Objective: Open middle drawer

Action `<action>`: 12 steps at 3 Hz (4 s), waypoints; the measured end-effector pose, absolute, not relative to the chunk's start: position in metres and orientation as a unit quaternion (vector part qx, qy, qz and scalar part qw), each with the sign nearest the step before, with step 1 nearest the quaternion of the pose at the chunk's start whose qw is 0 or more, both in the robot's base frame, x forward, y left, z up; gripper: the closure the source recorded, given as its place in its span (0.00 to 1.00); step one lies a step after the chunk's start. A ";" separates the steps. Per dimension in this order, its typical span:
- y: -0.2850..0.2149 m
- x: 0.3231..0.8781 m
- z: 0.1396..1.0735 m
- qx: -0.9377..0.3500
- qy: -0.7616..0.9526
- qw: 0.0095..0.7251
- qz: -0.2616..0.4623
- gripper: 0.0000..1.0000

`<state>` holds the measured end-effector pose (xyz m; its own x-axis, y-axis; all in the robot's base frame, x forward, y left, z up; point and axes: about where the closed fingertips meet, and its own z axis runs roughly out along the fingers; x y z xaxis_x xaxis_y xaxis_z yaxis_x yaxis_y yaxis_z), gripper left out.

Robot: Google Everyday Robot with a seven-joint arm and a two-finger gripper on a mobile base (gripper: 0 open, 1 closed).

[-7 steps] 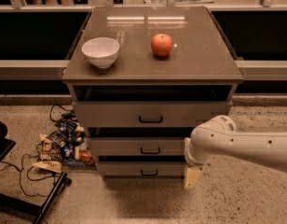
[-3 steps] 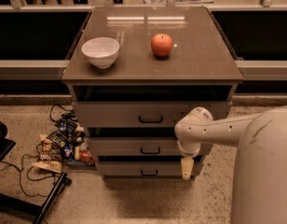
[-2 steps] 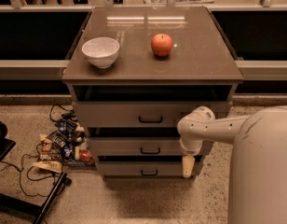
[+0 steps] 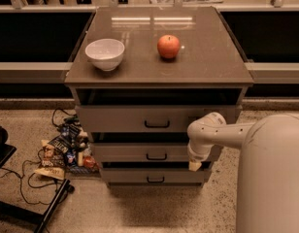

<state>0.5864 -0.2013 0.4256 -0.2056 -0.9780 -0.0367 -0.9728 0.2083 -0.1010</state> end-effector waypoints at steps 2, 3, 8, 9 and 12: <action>-0.201 0.586 0.428 -0.629 0.776 0.046 -0.028 0.96; -0.201 0.586 0.428 -0.629 0.776 0.046 -0.028 0.00; -0.200 0.599 0.417 -0.665 0.741 0.072 -0.056 0.00; -0.200 0.599 0.416 -0.665 0.741 0.072 -0.056 0.00; -0.206 0.590 0.408 -0.645 0.762 0.027 -0.040 0.73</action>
Offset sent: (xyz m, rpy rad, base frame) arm -0.0236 -0.0102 -0.0139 0.0515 -0.0205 -0.0491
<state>0.5901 -0.2064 0.4077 -0.1660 -0.9861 0.0106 -0.9818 0.1642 -0.0959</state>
